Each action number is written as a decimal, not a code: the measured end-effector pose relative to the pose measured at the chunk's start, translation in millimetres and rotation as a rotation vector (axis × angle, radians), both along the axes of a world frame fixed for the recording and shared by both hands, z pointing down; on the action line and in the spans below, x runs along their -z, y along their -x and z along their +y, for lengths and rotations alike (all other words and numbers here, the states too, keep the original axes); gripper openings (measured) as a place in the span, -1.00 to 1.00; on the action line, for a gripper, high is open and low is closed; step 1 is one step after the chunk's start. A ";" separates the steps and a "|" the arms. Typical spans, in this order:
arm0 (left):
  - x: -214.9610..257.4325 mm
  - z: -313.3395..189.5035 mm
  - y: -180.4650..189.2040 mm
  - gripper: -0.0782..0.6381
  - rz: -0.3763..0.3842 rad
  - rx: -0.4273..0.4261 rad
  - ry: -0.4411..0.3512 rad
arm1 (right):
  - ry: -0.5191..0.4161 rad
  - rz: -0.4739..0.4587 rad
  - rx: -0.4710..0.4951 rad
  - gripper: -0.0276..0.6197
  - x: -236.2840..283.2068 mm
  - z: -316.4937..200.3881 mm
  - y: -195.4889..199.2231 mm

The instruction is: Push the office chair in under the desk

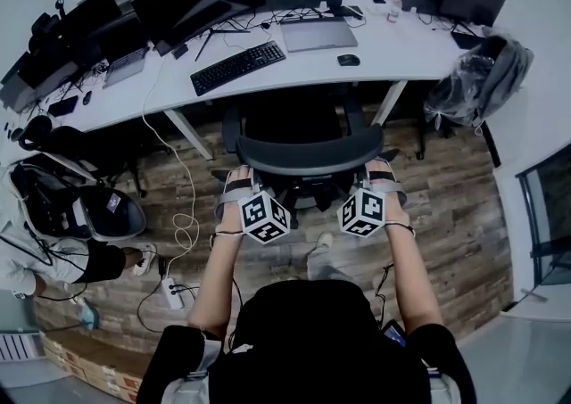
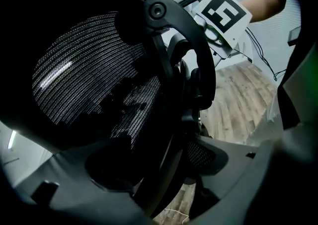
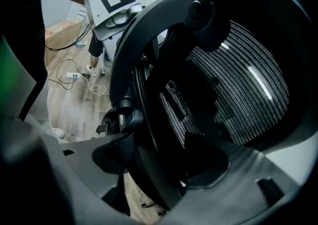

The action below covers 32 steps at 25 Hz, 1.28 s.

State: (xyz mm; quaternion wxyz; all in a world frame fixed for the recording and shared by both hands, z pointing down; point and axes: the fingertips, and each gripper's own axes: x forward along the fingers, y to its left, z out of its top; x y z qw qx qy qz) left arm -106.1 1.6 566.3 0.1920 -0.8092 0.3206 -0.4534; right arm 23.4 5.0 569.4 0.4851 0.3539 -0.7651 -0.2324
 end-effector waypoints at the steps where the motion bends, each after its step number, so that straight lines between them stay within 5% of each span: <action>1: 0.7 -6.5 -1.4 0.21 -0.001 0.003 0.000 | 0.001 0.002 -0.002 0.02 0.8 -6.5 -1.5; 32: -3.1 -141.7 -32.9 0.22 -0.094 0.139 -0.002 | -0.003 -0.025 0.101 0.02 3.6 -139.5 -30.0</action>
